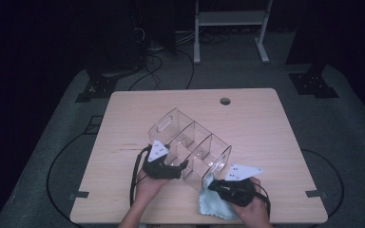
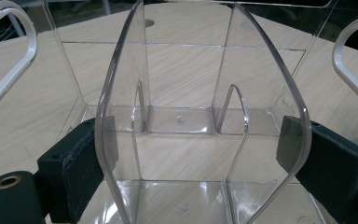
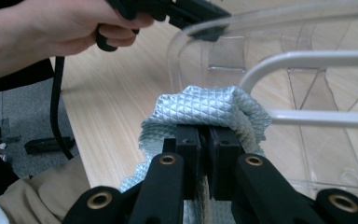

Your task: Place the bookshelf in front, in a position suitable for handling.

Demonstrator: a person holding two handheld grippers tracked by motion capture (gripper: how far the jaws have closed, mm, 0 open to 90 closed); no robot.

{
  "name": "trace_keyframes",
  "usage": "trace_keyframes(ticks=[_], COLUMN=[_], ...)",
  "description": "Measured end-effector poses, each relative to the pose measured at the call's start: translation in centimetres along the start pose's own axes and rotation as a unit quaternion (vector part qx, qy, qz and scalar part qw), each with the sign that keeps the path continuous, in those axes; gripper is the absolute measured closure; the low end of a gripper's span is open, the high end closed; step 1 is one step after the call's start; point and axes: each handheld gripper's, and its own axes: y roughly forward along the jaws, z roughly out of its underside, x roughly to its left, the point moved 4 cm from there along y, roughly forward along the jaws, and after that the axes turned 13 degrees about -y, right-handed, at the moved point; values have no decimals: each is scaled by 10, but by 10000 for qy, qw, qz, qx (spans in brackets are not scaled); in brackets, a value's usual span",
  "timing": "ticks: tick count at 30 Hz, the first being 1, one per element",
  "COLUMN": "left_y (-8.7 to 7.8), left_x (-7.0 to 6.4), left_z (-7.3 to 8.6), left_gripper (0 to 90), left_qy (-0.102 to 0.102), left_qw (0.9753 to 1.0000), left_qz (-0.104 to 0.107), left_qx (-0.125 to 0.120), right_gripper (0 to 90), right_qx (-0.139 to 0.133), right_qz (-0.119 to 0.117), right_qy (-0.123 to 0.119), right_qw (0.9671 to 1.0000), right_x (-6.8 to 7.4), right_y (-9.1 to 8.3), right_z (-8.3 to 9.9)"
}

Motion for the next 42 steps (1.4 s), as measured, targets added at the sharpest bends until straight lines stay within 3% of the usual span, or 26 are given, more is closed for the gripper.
trace_keyframes(ticks=[7,11,15,20,22,25,28,30,34,37,40,42], left_y=[0,0,0,0,0,0,0,0,0,0,0,0], left_x=[0,0,0,-1,-1,-1,-1,-1,-2,-1,-1,-1], left_z=[0,0,0,0,0,0,0,0,0,0,0,0], left_gripper=[90,90,90,90,90,90,90,91,90,90,91,91], left_qy=[7,21,35,27,17,36,48,49,38,36,39,36], left_qw=[10000,10000,10000,10000,10000,10000,10000,10000,10000,10000,10000,10000], left_qz=[4,13,23,23,31,35,41,36,30,48,44,45], left_qx=[0,16,21,13,7,24,38,43,29,32,52,46], right_gripper=[845,845,845,845,845,845,845,846,845,845,845,845], right_qx=[-308,-308,-249,-419,-473,-476,-426,-444,-507,-537,-483,-499], right_qz=[161,66,30,321,332,135,81,86,326,256,248,261], right_qy=[-122,-18,-169,22,140,40,-111,-88,102,217,86,149], right_qw=[9993,9995,9995,9986,9982,9988,9990,9989,9981,9980,9985,9983], right_x=[-3,0,5,-13,-17,-6,5,0,-14,-11,-7,-11], right_y=[-17,-14,-13,-25,-26,-22,-17,-19,-25,-24,-21,-22], right_z=[-19,-16,-18,-21,-19,-19,-22,-21,-18,-17,-18,-17])
